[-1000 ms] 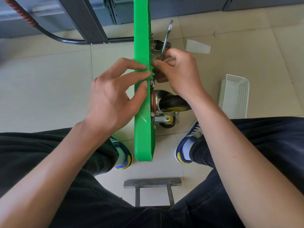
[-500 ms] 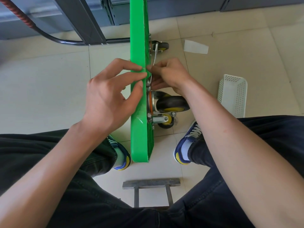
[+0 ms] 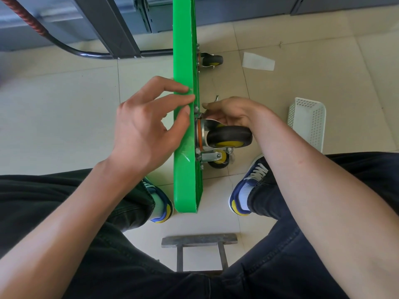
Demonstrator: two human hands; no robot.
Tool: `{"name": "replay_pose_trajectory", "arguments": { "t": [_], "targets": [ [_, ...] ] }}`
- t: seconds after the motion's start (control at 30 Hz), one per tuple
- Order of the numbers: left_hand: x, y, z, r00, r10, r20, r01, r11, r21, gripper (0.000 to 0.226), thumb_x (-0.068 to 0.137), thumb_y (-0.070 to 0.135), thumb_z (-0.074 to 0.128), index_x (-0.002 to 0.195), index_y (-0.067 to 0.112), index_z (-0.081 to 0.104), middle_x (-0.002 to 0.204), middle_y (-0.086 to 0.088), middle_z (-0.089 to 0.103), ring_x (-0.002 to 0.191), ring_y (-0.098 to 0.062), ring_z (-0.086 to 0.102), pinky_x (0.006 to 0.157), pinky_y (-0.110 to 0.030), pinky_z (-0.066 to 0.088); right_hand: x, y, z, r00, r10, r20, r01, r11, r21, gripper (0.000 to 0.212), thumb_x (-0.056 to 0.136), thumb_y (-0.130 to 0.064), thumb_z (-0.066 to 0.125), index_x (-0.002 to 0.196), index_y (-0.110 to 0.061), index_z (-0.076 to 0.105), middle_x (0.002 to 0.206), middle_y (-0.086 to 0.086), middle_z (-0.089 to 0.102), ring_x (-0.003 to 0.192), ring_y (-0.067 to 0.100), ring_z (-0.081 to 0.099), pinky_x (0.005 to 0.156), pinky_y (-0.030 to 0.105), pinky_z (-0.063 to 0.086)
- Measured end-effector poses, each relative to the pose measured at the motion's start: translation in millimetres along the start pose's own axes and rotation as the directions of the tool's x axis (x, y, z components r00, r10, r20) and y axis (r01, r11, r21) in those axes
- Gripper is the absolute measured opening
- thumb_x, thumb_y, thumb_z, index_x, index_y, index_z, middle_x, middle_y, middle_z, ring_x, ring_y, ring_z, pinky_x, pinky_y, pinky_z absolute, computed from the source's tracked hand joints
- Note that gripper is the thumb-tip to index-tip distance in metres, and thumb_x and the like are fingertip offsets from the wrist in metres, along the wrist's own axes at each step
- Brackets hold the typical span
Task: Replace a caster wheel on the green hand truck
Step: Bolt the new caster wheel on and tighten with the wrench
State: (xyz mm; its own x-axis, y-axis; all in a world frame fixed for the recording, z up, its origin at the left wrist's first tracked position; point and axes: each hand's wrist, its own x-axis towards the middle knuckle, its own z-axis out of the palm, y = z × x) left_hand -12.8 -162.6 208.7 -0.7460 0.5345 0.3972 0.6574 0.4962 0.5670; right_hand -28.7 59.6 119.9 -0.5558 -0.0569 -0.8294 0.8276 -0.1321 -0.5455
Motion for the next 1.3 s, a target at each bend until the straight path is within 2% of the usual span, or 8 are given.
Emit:
{"name": "replay_pose_trajectory", "arguments": {
  "t": [0.13, 0.23, 0.37, 0.47, 0.6, 0.83, 1.07, 1.3],
  "targets": [
    [-0.7, 0.1, 1.1, 1.0, 0.006, 0.005, -0.006, 1.0, -0.003, 0.02, 0.098, 0.017, 0.062, 0.108, 0.013, 0.079, 0.115, -0.003, 0.069, 0.091, -0.02, 0.069, 0.065, -0.041, 0.057, -13.0, -4.2, 0.1, 0.949, -0.26, -0.176, 0.28, 0.955, 0.102, 0.025, 0.096, -0.026, 0.071, 0.103, -0.002, 0.064, 0.086, 0.016, 0.075, 0.071, 0.024, 0.077, 0.066, 0.029, 0.062],
    [-0.3, -0.7, 1.3, 1.0, 0.003, 0.003, -0.003, 1.0, -0.009, 0.02, 0.098, 0.017, 0.062, 0.108, 0.013, 0.079, 0.115, -0.003, 0.069, 0.094, -0.018, 0.068, 0.066, -0.041, 0.057, -27.9, -6.4, 3.8, 0.818, -0.495, -0.293, 0.506, 0.862, -0.044, 0.02, 0.098, -0.023, 0.07, 0.099, -0.003, 0.066, 0.083, 0.02, 0.075, 0.073, 0.031, 0.077, 0.07, 0.037, 0.064],
    [-0.2, -0.3, 0.8, 1.0, 0.007, 0.008, -0.007, 1.0, -0.001, 0.02, 0.098, 0.018, 0.062, 0.109, 0.013, 0.079, 0.115, -0.003, 0.069, 0.094, -0.018, 0.068, 0.066, -0.042, 0.057, -45.6, -6.4, 17.2, 0.64, -0.712, -0.288, 0.672, 0.701, -0.24, 0.013, 0.096, -0.017, 0.07, 0.094, -0.006, 0.065, 0.078, 0.016, 0.075, 0.068, 0.029, 0.075, 0.067, 0.043, 0.065],
    [-0.8, -0.7, 0.3, 1.0, 0.007, 0.017, -0.007, 1.0, 0.001, 0.021, 0.098, 0.018, 0.062, 0.11, 0.013, 0.078, 0.116, -0.003, 0.069, 0.095, -0.018, 0.068, 0.067, -0.042, 0.057, -54.4, -2.3, 24.1, 0.577, -0.782, -0.235, 0.728, 0.623, -0.287, 0.012, 0.095, -0.016, 0.071, 0.098, -0.005, 0.066, 0.079, 0.014, 0.076, 0.07, 0.027, 0.075, 0.07, 0.047, 0.064],
    [-1.2, -1.1, 0.5, 1.0, 0.002, 0.023, -0.001, 1.0, -0.006, 0.021, 0.098, 0.019, 0.062, 0.11, 0.013, 0.078, 0.116, -0.003, 0.068, 0.095, -0.017, 0.068, 0.068, -0.042, 0.057, -60.8, 3.0, 27.2, 0.538, -0.813, -0.221, 0.734, 0.581, -0.353, 0.019, 0.093, -0.019, 0.073, 0.1, -0.003, 0.067, 0.078, 0.01, 0.077, 0.071, 0.027, 0.075, 0.071, 0.053, 0.061],
    [-0.4, -0.6, -0.2, 1.0, 0.002, 0.027, -0.002, 1.0, -0.002, 0.021, 0.099, 0.02, 0.062, 0.111, 0.014, 0.078, 0.117, -0.003, 0.068, 0.096, -0.017, 0.068, 0.067, -0.042, 0.057, -63.9, 11.2, 32.4, 0.552, -0.808, -0.205, 0.699, 0.583, -0.414, 0.02, 0.089, -0.025, 0.078, 0.096, -0.01, 0.068, 0.08, 0.0, 0.078, 0.074, 0.019, 0.075, 0.073, 0.052, 0.06],
    [-0.9, 0.1, 0.6, 1.0, 0.003, 0.013, -0.003, 1.0, -0.008, 0.02, 0.098, 0.017, 0.062, 0.11, 0.012, 0.078, 0.116, -0.004, 0.069, 0.095, -0.019, 0.068, 0.067, -0.043, 0.057, -65.8, 15.9, 31.7, 0.538, -0.812, -0.227, 0.701, 0.581, -0.415, 0.022, 0.087, -0.026, 0.079, 0.091, -0.011, 0.064, 0.077, 0.004, 0.077, 0.075, 0.033, 0.073, 0.07, 0.056, 0.058],
    [-0.9, 0.1, 1.0, 1.0, 0.001, 0.009, -0.001, 1.0, -0.001, 0.021, 0.098, 0.019, 0.062, 0.109, 0.014, 0.078, 0.116, -0.002, 0.069, 0.089, -0.022, 0.069, 0.065, -0.042, 0.056, -57.1, 10.6, 30.5, 0.578, -0.77, -0.269, 0.689, 0.638, -0.345, 0.022, 0.092, -0.021, 0.074, 0.097, -0.003, 0.063, 0.076, 0.011, 0.076, 0.072, 0.03, 0.074, 0.069, 0.053, 0.061]
  ]
}}
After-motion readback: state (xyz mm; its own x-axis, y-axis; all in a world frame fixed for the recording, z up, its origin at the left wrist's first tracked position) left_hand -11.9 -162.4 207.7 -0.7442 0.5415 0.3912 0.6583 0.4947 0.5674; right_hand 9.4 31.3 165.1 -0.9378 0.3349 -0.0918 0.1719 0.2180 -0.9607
